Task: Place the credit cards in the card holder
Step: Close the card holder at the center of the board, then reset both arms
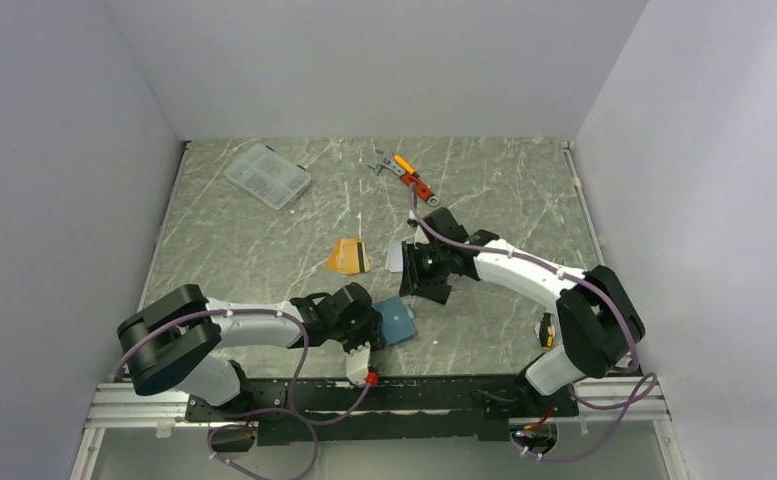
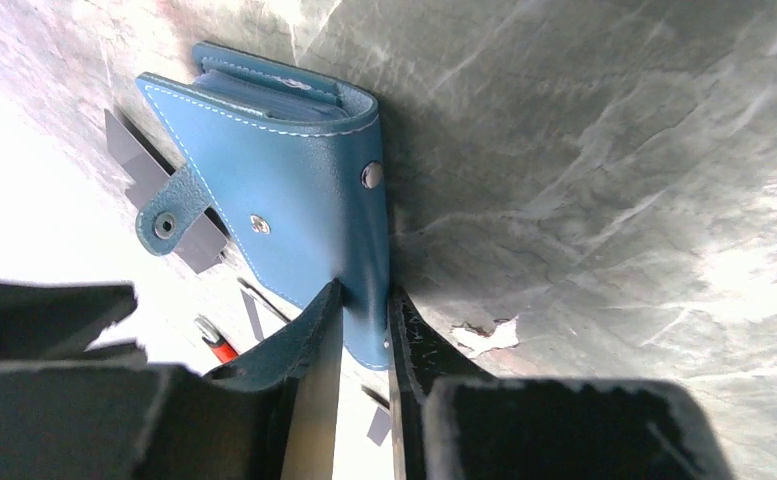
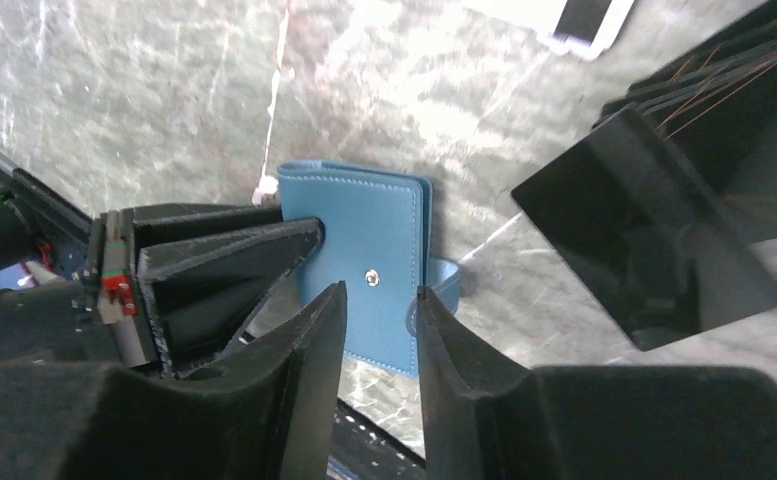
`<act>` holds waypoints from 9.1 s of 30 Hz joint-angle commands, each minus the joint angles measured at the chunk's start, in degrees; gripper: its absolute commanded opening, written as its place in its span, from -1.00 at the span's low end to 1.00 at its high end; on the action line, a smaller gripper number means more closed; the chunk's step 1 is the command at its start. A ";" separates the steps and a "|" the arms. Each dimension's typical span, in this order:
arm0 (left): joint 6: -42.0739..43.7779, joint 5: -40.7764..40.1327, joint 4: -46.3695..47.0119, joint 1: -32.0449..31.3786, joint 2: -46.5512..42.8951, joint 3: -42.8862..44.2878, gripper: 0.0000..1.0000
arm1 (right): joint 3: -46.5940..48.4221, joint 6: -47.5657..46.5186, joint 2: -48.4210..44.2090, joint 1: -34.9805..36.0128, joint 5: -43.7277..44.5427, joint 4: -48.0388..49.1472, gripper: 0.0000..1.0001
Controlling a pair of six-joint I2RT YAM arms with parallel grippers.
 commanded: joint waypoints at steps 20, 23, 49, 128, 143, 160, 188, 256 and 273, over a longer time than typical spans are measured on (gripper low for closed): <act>3.90 -1.19 -1.96 0.01 -0.33 -3.61 -0.65 | 7.70 -3.43 4.00 5.95 13.44 -12.39 -0.29; 3.69 -1.10 -2.02 -0.07 -0.87 -4.14 -0.66 | 7.39 -3.04 3.77 6.00 13.86 -11.89 -0.48; 3.01 -1.54 -2.18 -0.52 -2.20 -5.58 -0.82 | 3.98 -1.46 0.36 4.58 8.67 -6.49 -1.00; 3.27 -2.08 -1.40 -0.79 -3.83 -7.14 -0.95 | 3.74 -2.13 10.72 4.49 -7.14 1.33 -1.00; 3.14 -2.25 -1.02 -0.96 -4.26 -7.66 -0.97 | 4.94 -2.71 13.64 6.00 -4.86 -1.26 -1.00; 2.93 -2.59 -1.25 -0.96 -4.80 -7.63 -0.98 | 4.93 -1.91 15.47 6.91 1.30 -5.72 -1.00; 2.85 -3.81 -2.24 -1.05 -5.15 -6.99 -1.00 | 3.37 0.14 19.88 5.94 7.26 -8.02 -1.00; -86.17 15.47 18.36 63.46 -16.42 -4.83 0.99 | -28.80 -12.88 -11.24 -22.78 74.34 57.24 0.99; -84.08 18.20 46.54 63.55 -17.65 -17.86 0.99 | -32.03 -18.47 -9.53 -26.17 63.32 68.76 0.99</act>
